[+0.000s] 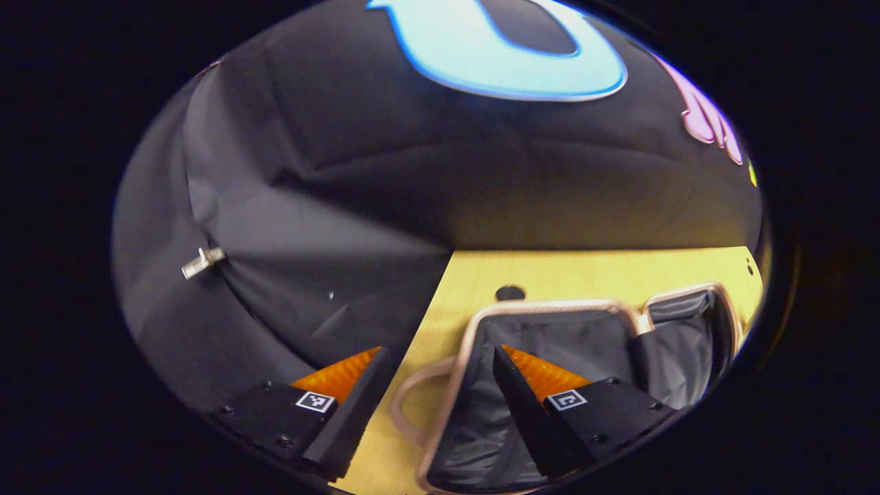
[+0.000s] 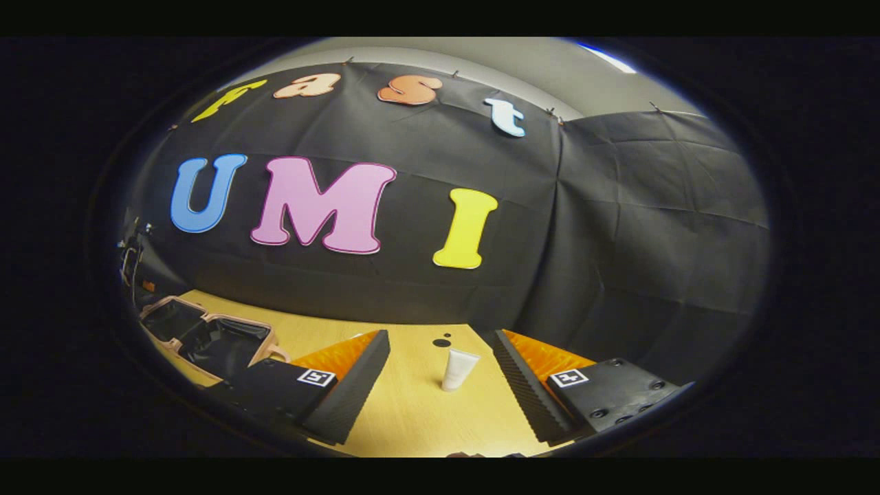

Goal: First open the suitcase, pack the skin care products into it, and then close the suitcase.

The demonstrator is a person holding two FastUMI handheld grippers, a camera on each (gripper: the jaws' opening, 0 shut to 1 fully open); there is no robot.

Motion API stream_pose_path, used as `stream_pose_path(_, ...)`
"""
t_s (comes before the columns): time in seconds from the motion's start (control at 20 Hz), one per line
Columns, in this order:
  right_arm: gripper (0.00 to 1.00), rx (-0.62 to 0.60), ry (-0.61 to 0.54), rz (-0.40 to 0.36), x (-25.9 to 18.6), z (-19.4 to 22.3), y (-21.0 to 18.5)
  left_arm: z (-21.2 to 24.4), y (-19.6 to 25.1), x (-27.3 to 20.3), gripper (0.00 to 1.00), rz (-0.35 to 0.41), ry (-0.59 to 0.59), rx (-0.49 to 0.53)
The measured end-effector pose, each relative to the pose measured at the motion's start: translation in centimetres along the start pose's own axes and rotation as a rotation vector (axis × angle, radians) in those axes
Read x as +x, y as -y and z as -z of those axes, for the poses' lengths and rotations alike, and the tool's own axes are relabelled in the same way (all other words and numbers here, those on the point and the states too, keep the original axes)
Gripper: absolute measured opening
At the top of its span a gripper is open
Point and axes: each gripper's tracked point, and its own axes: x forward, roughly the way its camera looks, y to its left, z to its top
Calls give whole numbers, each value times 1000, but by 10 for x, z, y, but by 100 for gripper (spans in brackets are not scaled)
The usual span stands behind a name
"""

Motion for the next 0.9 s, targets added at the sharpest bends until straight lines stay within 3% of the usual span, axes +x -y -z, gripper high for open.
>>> stream_pose_path(0.3, 96, -25, -5, -54, 14, 17, 9, -52, 149, -99, 98, 110, 200, -88)
stream_pose_path(0.6, 97, 47, -66, -124, 49, 63, 34, -59, 324, -199, 98, 285, 358, -132)
stream_pose_path(0.7, 97, 67, -77, -138, 62, 79, 42, -39, 397, -220, 98, 412, 338, -123)
stream_pose_path(0.9, 97, 62, -110, -146, 86, 116, 57, -3, 501, -221, 99, 502, 298, -45)
